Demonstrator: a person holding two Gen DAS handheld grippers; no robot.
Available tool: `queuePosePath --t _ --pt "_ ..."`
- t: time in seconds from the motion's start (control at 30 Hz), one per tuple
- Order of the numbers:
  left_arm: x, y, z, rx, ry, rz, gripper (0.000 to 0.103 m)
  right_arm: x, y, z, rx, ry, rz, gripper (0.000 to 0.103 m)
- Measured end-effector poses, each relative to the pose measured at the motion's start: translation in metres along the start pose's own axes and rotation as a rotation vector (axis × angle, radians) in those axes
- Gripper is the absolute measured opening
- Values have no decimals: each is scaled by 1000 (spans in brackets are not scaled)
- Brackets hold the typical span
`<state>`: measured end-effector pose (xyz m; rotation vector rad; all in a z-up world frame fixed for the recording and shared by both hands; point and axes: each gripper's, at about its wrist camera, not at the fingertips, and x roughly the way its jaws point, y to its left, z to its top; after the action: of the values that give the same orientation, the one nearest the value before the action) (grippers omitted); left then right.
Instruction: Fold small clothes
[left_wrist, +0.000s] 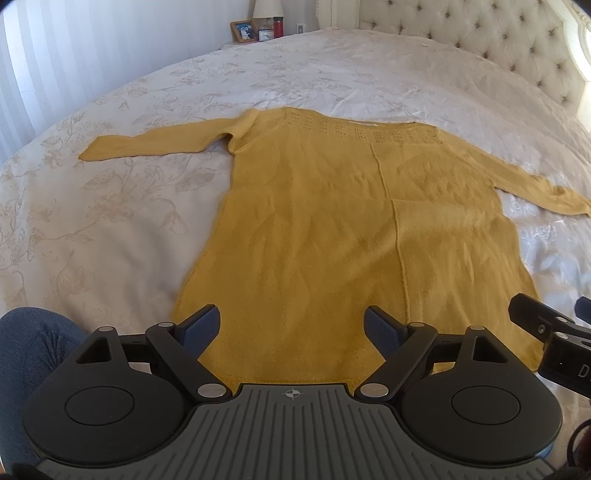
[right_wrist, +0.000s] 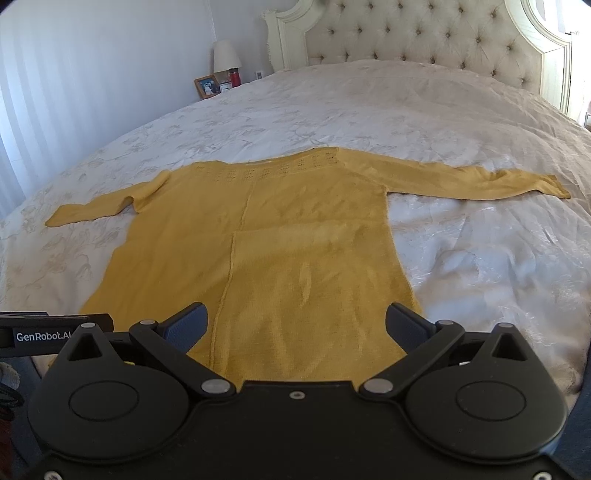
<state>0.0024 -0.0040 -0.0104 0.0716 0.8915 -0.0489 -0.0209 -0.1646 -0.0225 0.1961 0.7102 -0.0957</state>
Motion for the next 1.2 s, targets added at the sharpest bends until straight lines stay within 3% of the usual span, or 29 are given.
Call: queuePosePath --t 0.87,1.2 --pt "1 4 1 7 9 6 85 0 0 2 -3 0 -7 102" --pt "12 0 -4 19 69 -18 85 6 -1 1 -10 26 -14 102"
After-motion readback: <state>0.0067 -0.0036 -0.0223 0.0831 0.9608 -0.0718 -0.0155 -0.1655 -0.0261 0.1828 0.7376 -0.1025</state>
